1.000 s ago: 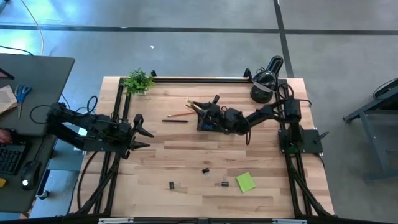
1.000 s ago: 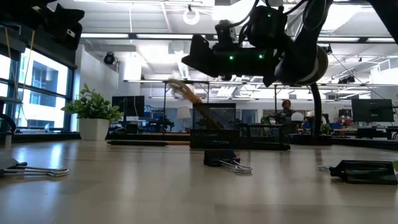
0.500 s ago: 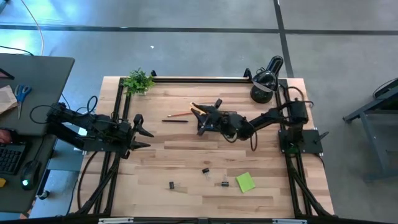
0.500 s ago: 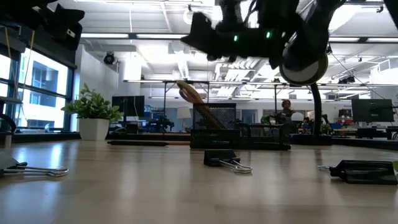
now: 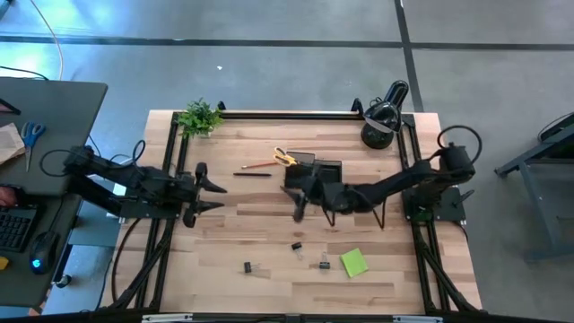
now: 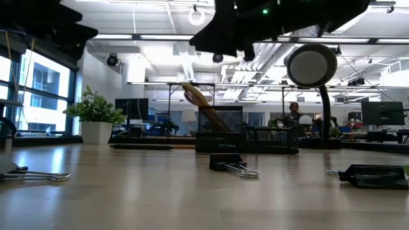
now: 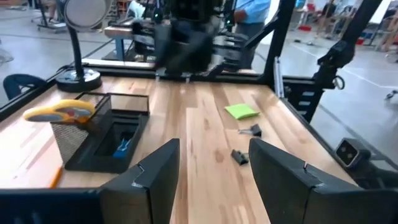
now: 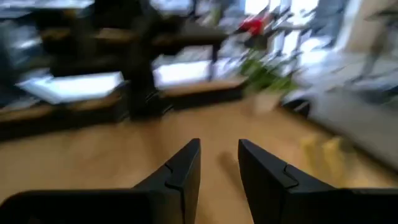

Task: Pick and place office supplies into organizer
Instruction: Put the black binder clip into the desk organizer

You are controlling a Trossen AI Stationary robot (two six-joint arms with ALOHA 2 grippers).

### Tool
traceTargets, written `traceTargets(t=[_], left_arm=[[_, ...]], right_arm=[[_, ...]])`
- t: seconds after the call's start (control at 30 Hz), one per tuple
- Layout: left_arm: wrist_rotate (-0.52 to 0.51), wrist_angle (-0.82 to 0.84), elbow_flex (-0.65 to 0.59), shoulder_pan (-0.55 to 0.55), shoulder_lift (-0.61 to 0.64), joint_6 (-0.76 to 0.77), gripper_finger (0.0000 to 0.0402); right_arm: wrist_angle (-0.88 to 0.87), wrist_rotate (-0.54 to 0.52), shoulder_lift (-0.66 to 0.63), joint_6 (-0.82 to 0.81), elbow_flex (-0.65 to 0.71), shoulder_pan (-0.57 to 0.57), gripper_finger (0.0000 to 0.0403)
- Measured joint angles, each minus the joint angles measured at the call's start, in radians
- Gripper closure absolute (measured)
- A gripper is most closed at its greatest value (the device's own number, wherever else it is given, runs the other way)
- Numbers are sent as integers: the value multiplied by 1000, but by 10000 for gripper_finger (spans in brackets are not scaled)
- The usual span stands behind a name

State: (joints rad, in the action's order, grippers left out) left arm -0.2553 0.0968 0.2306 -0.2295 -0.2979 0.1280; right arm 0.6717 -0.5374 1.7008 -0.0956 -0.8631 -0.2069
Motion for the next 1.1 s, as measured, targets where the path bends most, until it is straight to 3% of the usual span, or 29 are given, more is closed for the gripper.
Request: traceTargets(t=[0.17, 0.3, 0.6, 0.73, 0.9, 1.1], left_arm=[[-2, -53, 0, 0, -54, -15, 218], [-2, -103, 0, 0, -92, -17, 218], [113, -122, 0, 0, -187, 10, 218], [117, -136, 0, 0, -237, 36, 218], [118, -215, 0, -1, -312, 69, 218], [149, -315, 0, -1, -422, 103, 218]], right_arm=[[-168, 20, 0, -116, 0, -52, 300], [-189, 18, 21, -158, 0, -86, 300], [-206, 115, 23, -204, 0, -122, 300], [-286, 177, 23, -258, 0, -141, 300], [-405, 147, 23, -399, 0, -194, 300], [-398, 46, 23, -389, 0, -268, 300]])
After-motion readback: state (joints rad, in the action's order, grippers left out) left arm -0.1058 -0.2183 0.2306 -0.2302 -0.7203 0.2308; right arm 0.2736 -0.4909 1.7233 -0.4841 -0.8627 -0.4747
